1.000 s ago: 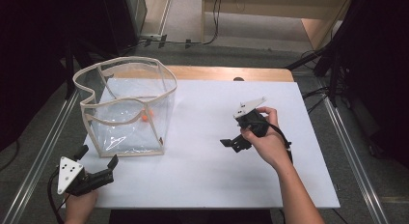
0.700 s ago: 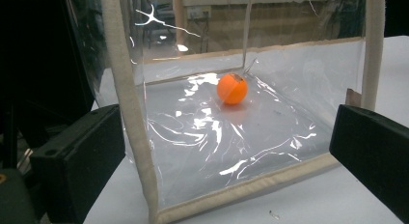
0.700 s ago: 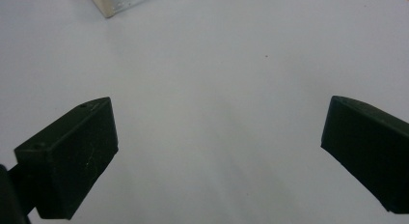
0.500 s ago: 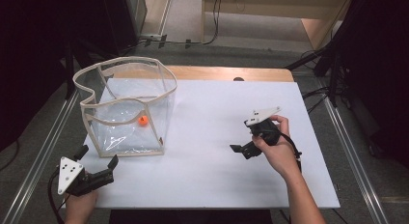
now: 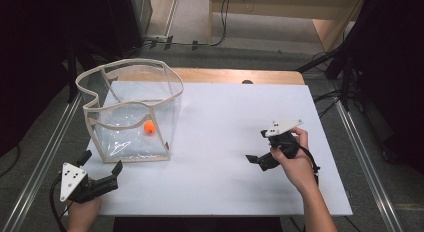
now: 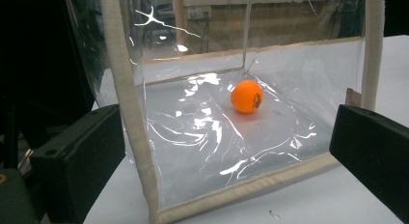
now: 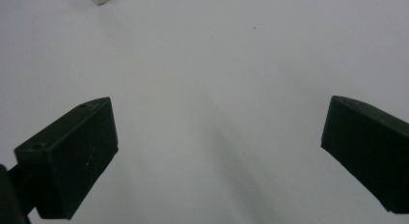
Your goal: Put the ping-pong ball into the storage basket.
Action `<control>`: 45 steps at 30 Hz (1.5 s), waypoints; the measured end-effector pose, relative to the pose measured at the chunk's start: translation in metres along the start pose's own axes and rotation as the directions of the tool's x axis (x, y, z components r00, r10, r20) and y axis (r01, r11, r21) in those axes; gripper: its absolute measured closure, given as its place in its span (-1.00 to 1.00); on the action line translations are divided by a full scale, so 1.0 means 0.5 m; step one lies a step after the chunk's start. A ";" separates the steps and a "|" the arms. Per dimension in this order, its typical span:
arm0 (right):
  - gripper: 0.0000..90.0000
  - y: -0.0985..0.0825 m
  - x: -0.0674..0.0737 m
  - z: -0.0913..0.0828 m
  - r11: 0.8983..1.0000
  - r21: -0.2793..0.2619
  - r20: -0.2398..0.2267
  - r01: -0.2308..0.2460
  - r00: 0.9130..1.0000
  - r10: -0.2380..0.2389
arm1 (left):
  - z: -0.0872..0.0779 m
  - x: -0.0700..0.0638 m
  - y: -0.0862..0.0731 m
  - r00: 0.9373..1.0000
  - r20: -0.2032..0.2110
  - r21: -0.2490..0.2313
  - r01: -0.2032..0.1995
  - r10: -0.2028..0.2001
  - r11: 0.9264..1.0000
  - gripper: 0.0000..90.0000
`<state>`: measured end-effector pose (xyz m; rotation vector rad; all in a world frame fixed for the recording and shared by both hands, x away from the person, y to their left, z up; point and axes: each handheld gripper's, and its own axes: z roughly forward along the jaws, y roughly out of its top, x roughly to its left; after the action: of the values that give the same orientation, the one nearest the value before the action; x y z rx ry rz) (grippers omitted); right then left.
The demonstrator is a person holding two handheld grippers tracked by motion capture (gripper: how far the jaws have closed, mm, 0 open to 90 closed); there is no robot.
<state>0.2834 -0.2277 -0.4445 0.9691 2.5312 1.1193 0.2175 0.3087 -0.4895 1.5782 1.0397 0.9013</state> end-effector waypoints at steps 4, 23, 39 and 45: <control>-1.00 -0.016 -0.004 -0.006 1.000 -0.008 -0.003 -0.011 1.000 0.011 | 0.000 0.000 0.000 1.000 0.000 0.001 -0.001 0.001 1.000 -1.00; -1.00 -0.105 -0.027 -0.033 0.995 -0.080 0.013 -0.053 0.998 0.054 | 0.000 0.000 0.000 1.000 0.003 0.000 -0.001 0.001 1.000 -1.00; -1.00 -0.165 -0.050 -0.058 0.986 -0.142 0.022 -0.086 0.996 0.090 | -0.001 0.001 0.000 1.000 0.004 -0.003 0.003 -0.003 1.000 -1.00; -1.00 -0.187 -0.055 -0.065 0.981 -0.163 0.036 -0.109 0.993 0.116 | -0.001 0.001 0.000 1.000 0.005 -0.003 0.003 -0.003 1.000 -1.00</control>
<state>0.2451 -0.3105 -0.4917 1.0925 2.3344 1.2953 0.2173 0.3092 -0.4895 1.5755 1.0364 0.8963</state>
